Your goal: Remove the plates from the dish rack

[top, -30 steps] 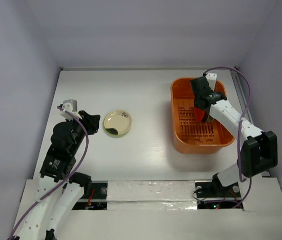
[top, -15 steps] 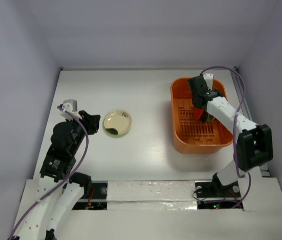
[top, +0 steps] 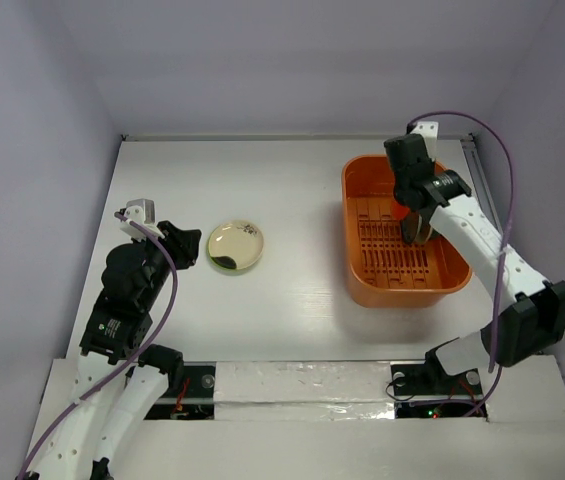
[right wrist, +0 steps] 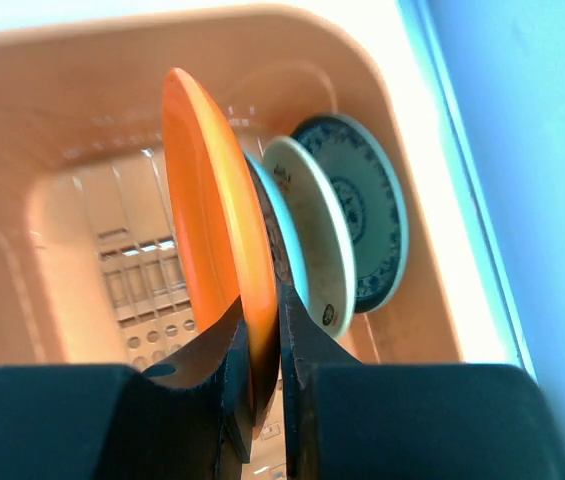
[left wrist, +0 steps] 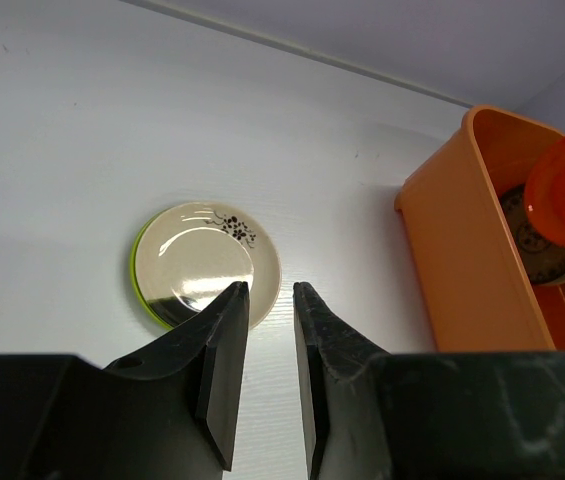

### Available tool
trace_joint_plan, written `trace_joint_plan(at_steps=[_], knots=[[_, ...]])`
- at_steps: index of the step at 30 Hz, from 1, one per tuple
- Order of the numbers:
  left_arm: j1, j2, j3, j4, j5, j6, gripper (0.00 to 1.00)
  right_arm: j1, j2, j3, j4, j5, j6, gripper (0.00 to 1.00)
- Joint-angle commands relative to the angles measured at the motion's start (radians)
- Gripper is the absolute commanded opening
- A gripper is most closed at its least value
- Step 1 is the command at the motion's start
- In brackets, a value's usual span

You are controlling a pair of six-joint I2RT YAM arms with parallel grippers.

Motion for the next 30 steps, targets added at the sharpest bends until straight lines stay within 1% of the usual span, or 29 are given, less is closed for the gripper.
trace_joint_plan(at_steps=[1, 4, 5, 7, 8, 10, 11, 12, 13, 14, 15, 17, 18, 19, 21, 24, 26, 30], knots=[[-0.006, -0.009, -0.004, 0.032, -0.002, 0.003, 0.22, 0.044, -0.092, 0.091, -0.029, 0.045, -0.009, 0.0], [-0.006, -0.008, -0.004, 0.033, -0.002, 0.003, 0.22, 0.093, -0.13, 0.14, -0.007, 0.025, 0.012, 0.0], [-0.006, -0.008, -0.004, 0.033, -0.002, 0.003, 0.22, 0.139, -0.147, 0.149, 0.007, 0.004, 0.022, 0.0], [-0.006, -0.009, -0.004, 0.033, -0.002, 0.003, 0.22, 0.19, -0.157, 0.155, 0.094, -0.05, 0.051, 0.0], [-0.006, -0.008, -0.004, 0.033, -0.002, 0.003, 0.23, 0.233, -0.151, 0.143, 0.133, -0.132, 0.063, 0.0], [0.003, -0.008, -0.004, 0.033, -0.002, 0.003, 0.23, 0.268, -0.132, 0.122, 0.261, -0.231, 0.126, 0.0], [0.003, -0.009, -0.004, 0.033, -0.002, 0.003, 0.23, 0.284, -0.12, 0.096, 0.308, -0.342, 0.149, 0.0], [0.003, -0.008, -0.004, 0.032, -0.002, 0.002, 0.23, 0.31, -0.082, 0.08, 0.407, -0.395, 0.207, 0.0], [0.003, -0.006, -0.004, 0.03, -0.002, 0.002, 0.23, 0.322, -0.059, 0.064, 0.461, -0.442, 0.23, 0.0], [0.003, -0.006, -0.002, 0.029, -0.002, 0.002, 0.23, 0.333, -0.031, 0.056, 0.496, -0.52, 0.259, 0.0], [0.003, -0.006, -0.002, 0.03, -0.002, 0.002, 0.23, 0.353, 0.034, 0.056, 0.556, -0.557, 0.313, 0.0], [0.003, -0.006, -0.002, 0.029, -0.002, 0.002, 0.23, 0.362, 0.105, 0.065, 0.604, -0.652, 0.354, 0.0], [0.003, -0.006, -0.004, 0.032, -0.002, 0.002, 0.23, 0.38, 0.138, 0.076, 0.647, -0.668, 0.376, 0.0], [0.003, -0.005, -0.004, 0.032, -0.002, 0.002, 0.23, 0.391, 0.196, 0.079, 0.668, -0.68, 0.407, 0.0], [0.003, -0.005, -0.004, 0.03, -0.002, 0.002, 0.24, 0.406, 0.254, 0.092, 0.7, -0.704, 0.439, 0.0], [0.003, -0.003, -0.005, 0.033, -0.002, 0.002, 0.25, 0.433, 0.36, 0.114, 0.719, -0.739, 0.479, 0.0], [0.003, -0.003, -0.005, 0.033, -0.002, 0.002, 0.25, 0.452, 0.421, 0.112, 0.73, -0.745, 0.503, 0.02], [0.003, -0.002, -0.007, 0.036, -0.002, 0.003, 0.26, 0.462, 0.504, 0.096, 0.744, -0.748, 0.542, 0.03]])
